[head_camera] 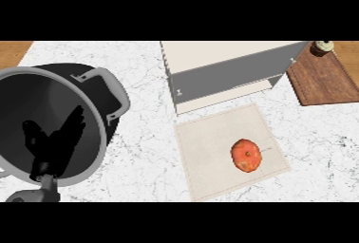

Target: Pick the lemon from the placemat and place it in the tiered shelf

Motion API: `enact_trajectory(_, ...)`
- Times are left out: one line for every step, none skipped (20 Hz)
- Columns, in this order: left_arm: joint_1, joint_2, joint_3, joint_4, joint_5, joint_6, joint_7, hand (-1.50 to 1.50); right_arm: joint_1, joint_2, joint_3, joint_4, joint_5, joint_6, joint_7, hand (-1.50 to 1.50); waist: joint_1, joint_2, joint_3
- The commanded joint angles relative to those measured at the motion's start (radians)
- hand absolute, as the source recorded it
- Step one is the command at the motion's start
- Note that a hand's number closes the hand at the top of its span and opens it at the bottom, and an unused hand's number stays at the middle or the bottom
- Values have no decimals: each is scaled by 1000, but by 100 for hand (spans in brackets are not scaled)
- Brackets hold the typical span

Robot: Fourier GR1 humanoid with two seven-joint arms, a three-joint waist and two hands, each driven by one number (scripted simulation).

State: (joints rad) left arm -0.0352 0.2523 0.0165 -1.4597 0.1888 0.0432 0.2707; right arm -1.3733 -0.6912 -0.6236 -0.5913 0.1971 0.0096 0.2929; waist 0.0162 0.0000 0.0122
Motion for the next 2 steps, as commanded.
enact_trajectory(30,-44,-35,49,-12,7,17,0,54,-103,-45,60,-50,117,-75,-150,1,11,-11)
enact_trajectory(19,-24,-13,63,1,-10,18,0,3,-132,-37,68,-51,130,-15,-150,0,9,-12)
